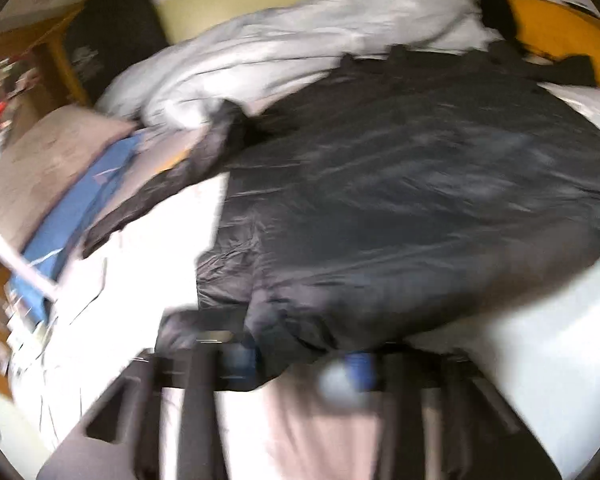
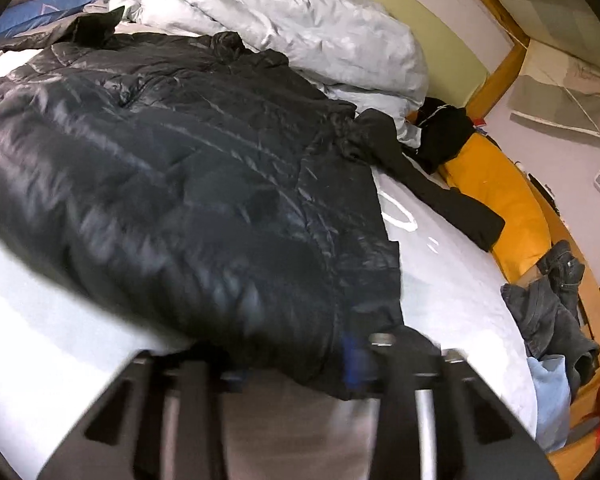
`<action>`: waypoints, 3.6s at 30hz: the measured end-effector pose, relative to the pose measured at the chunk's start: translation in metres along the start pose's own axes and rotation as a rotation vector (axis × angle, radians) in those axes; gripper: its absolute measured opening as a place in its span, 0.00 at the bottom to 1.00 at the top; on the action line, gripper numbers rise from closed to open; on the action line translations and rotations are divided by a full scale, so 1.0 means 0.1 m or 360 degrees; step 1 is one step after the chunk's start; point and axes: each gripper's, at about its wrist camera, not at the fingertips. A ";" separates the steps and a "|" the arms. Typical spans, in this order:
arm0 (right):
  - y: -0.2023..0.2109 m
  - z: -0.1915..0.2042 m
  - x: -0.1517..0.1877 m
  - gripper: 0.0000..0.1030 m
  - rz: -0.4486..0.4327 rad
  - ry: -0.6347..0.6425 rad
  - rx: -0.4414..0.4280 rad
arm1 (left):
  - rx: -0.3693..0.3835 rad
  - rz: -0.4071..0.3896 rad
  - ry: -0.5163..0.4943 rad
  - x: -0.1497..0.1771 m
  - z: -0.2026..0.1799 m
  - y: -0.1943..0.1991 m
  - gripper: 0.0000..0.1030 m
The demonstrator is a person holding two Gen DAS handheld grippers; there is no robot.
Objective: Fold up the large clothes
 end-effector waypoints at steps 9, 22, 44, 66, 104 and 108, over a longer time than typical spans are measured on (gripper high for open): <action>0.51 -0.24 0.24 0.15 0.0077 -0.0143 -0.0197 | 0.0230 0.0091 0.0002 0.31 0.03 0.43 0.23; 0.88 -0.49 0.33 0.27 0.0133 -0.0253 -0.0302 | 0.0243 0.0131 -0.0002 0.18 0.23 0.76 0.47; -0.20 -1.12 -0.53 0.98 0.0050 -0.0819 -0.0353 | 0.0143 -0.0088 0.0407 -0.58 1.18 -0.25 1.00; -0.46 -1.15 -0.47 0.81 0.0205 -0.0834 -0.0625 | 0.0455 0.0224 0.0784 -0.07 1.26 -0.62 0.03; 0.14 -1.13 0.06 0.12 0.0196 -0.0889 -0.0596 | 0.0399 0.0074 0.0612 0.08 0.90 0.19 0.20; 0.23 -1.15 0.06 0.16 0.0107 -0.0873 -0.0568 | 0.0295 -0.0066 0.0589 0.06 0.97 0.37 0.37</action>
Point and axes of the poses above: each gripper's, at about its wrist camera, not at the fingertips, and y roughly against the way its jaws point, z to its left, x to its underside, and after that the axes turned 10 degrees about -y, right-handed
